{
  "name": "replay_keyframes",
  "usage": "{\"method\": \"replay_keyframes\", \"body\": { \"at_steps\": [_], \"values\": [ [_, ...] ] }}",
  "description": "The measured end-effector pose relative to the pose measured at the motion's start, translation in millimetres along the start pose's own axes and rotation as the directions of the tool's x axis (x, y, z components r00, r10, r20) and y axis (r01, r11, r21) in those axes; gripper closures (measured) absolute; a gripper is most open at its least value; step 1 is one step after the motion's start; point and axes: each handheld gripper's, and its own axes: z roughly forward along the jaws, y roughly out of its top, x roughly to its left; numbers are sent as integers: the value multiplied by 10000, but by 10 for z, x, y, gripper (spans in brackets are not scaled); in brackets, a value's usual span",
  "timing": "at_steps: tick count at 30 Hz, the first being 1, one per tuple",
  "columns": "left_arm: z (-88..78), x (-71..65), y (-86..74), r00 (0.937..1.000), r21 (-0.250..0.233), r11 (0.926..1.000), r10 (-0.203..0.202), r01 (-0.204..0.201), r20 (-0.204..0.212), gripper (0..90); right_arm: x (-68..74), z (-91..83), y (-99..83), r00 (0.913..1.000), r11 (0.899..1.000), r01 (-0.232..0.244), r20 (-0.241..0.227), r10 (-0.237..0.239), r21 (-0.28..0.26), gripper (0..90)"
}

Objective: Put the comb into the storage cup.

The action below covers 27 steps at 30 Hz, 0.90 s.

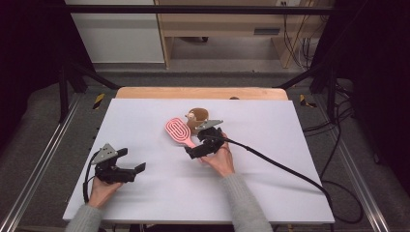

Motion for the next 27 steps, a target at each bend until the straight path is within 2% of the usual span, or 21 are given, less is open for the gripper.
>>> {"method": "replay_keyframes", "body": {
  "at_steps": [8,15,23,27],
  "values": [
    [-1,0,0,10000,-7,10000,-4,4,16,9,29,90,35,10000,9998,62,32,-63,214,26],
    [4,0,-1,10000,16,10000,-9,9,-10,9,60,212,47,9995,9973,297,120,-306,678,62],
    [9,1,-1,10000,46,10000,0,0,-4,9,22,270,49,9993,9949,345,98,-356,943,152],
    [7,2,-1,10000,48,10000,-1,1,-29,9,10,295,42,9994,9937,350,-78,-343,1063,221]
  ]
}}
